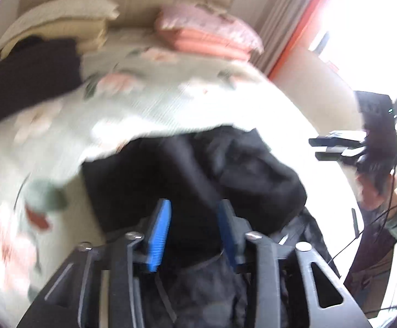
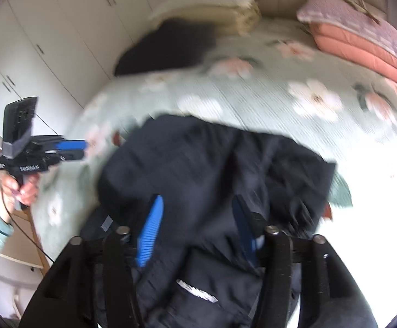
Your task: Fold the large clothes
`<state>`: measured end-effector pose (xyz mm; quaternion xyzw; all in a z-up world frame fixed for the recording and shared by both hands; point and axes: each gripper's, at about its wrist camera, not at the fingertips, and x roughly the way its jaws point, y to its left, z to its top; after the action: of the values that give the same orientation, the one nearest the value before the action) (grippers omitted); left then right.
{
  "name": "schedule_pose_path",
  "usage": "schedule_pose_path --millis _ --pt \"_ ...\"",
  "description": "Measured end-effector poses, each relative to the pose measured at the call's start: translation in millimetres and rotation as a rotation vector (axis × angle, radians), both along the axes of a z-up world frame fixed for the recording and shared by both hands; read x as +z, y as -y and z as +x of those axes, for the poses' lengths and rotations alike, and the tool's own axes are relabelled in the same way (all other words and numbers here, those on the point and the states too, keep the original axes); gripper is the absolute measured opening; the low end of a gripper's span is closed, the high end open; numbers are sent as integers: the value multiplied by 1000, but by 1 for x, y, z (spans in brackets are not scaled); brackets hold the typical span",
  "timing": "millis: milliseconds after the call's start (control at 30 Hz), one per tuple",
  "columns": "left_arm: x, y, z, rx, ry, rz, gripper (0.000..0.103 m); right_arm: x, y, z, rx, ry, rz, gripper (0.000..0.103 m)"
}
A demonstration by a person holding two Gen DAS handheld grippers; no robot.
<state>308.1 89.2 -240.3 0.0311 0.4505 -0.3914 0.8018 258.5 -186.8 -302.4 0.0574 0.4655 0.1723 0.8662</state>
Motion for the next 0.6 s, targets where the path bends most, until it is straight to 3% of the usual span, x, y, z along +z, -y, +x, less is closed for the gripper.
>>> schedule_pose_path --millis 67,167,267,433,600 --pt "7 23 7 -21 6 -10 61 2 -17 15 1 14 -36 68" --pt "-5 54 14 -73 7 32 61 -15 -35 31 2 0 -93 68" --pt "-54 69 12 -118 -82 106 61 -48 -49 31 18 -69 -146 68" --pt "-132 52 -12 -94 -203 157 61 -122 -61 9 55 -208 -201 67" --pt "-163 51 -30 -60 -186 145 61 -175 -69 -4 18 -246 -219 67"
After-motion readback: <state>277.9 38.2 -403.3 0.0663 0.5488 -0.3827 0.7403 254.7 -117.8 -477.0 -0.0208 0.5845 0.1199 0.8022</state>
